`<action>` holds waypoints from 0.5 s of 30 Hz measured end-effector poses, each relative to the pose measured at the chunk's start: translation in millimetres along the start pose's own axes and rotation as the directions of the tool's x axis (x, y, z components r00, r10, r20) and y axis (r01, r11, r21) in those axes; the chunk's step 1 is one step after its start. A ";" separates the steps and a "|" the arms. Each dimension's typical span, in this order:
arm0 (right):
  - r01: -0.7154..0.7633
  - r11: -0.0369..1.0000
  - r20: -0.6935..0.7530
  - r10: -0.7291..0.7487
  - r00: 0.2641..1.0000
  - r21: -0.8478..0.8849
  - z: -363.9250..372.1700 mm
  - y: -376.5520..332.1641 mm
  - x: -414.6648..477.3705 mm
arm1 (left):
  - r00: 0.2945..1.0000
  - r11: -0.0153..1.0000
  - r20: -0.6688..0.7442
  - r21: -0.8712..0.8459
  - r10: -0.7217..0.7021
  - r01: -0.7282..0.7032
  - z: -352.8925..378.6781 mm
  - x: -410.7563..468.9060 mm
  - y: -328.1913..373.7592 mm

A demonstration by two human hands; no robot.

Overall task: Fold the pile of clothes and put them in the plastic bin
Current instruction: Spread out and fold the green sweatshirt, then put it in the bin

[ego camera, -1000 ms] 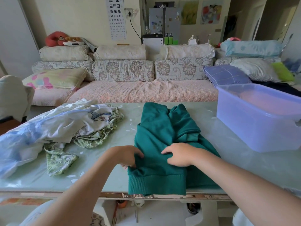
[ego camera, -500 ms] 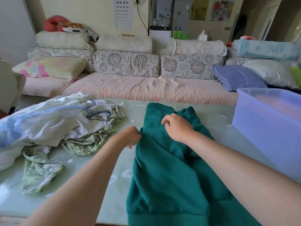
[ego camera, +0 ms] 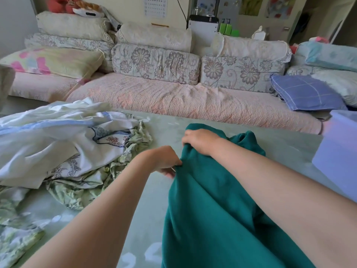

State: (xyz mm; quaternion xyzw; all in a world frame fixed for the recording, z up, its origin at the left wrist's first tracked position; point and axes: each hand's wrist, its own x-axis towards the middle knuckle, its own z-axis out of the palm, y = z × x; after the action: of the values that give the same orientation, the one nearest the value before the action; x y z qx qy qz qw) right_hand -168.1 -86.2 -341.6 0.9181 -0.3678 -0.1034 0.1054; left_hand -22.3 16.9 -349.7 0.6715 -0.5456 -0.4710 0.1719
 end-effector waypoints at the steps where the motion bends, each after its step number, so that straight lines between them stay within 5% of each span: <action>1: 0.013 1.000 -0.030 -0.013 0.999 -0.011 -0.9 2.0 5.9 | 1.000 1.000 0.001 -0.019 0.000 0.000 -2.7 2.5 -1.7; 8: -0.279 0.952 -0.255 0.304 0.918 0.128 -13.6 24.3 33.4 | 0.981 0.949 -0.190 -0.315 -0.040 -0.022 -19.6 21.3 -14.1; 12: -0.369 0.846 -0.021 0.408 0.913 0.385 -8.5 23.2 37.1 | 0.987 0.954 -0.147 -0.300 -0.072 0.025 -28.0 16.6 -11.8; 15: -0.392 0.828 -0.025 0.437 0.899 0.401 -9.4 8.1 22.2 | 0.996 0.989 0.009 -0.116 -0.093 0.094 -33.6 12.5 -15.2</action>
State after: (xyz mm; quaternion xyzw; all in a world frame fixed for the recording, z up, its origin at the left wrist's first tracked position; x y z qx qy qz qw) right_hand -155.2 -106.3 -332.9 0.8230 -0.5647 0.0498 -0.0367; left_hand 13.4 1.4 -349.9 0.6841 -0.4855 -0.5110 0.1875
